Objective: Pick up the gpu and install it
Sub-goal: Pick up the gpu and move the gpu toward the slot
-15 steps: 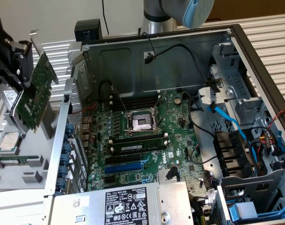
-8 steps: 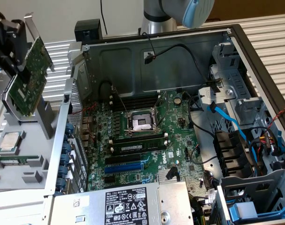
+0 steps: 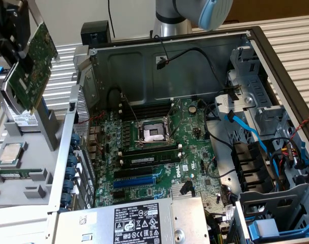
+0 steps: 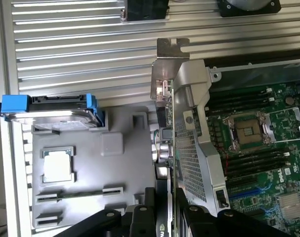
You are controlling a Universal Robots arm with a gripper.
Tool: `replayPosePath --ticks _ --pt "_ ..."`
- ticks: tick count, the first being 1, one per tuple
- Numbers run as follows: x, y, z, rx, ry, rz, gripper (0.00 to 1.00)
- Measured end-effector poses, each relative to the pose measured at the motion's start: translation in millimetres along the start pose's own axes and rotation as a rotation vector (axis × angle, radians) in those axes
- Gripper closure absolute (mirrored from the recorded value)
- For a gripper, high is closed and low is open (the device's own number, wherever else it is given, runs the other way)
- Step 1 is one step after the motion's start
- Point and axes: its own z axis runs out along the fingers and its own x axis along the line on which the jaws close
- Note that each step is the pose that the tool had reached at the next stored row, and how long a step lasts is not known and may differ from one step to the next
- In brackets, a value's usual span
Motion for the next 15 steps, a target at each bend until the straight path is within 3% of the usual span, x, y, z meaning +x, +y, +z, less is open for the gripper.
replayPosePath --ticks 6,15 --pt "-17.4 4.7 -9.7 0.0049 0.0249 0.003 0.73" --pt "-39.1 9.9 -16.9 0.0163 0.0837 0.011 0.73"
